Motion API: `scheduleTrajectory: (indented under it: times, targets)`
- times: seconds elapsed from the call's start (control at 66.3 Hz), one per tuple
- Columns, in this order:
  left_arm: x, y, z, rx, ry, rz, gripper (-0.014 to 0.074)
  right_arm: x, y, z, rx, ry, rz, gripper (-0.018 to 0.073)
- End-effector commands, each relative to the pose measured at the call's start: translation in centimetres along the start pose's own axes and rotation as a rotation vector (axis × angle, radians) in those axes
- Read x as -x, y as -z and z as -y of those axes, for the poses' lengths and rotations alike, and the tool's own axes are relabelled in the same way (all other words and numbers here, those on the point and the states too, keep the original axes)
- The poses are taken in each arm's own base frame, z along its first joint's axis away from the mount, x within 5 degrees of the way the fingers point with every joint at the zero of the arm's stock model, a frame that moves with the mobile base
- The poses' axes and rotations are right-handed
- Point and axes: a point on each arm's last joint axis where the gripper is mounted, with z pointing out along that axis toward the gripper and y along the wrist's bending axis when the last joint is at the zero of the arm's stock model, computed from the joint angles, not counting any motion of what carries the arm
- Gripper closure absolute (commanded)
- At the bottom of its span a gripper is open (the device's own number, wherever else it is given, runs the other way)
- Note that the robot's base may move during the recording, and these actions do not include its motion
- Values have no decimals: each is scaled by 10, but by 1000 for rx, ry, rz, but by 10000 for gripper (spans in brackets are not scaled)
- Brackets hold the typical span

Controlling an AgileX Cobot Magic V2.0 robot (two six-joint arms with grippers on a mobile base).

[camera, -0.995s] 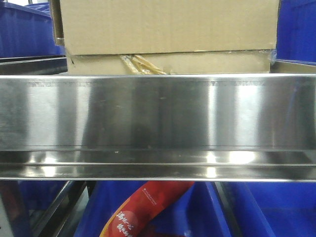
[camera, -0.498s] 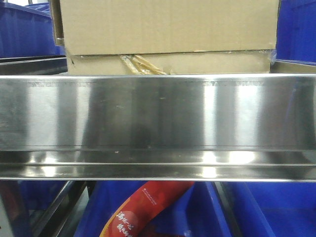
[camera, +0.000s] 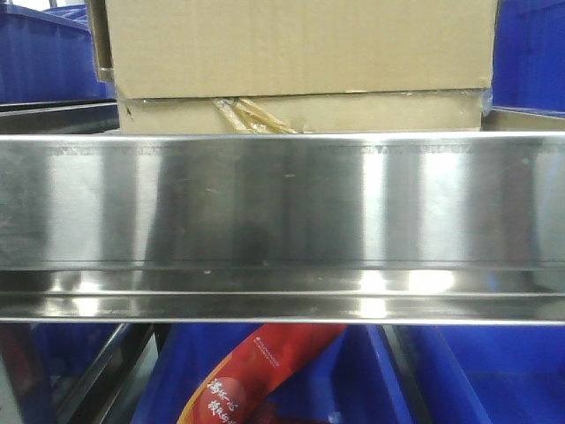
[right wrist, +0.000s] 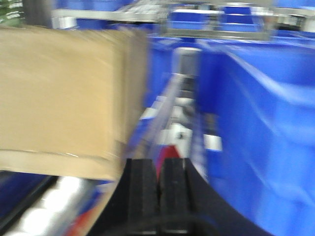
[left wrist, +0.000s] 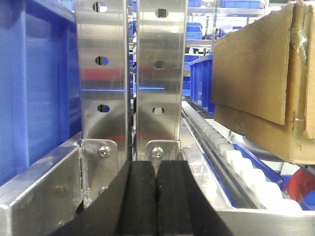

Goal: Stack two boxes on right shelf middle

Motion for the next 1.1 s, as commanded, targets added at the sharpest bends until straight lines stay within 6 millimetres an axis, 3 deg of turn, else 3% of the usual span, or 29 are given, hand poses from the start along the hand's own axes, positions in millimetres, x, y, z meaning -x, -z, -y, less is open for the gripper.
scheduleTrajectory:
  times: [0.0, 0.166, 0.407, 1.086]
  targets:
    - [3, 0, 0, 3, -1, 26, 708, -17, 6, 5, -61, -17, 46, 715]
    - [3, 0, 0, 3, -1, 26, 708, -56, 14, 8, -103, -28, 55, 715]
    - [3, 0, 0, 3, -1, 26, 708, -92, 14, 11, -114, -49, 82, 715]
    - [3, 0, 0, 3, -1, 26, 708, -91, 14, 11, -115, -48, 93, 715]
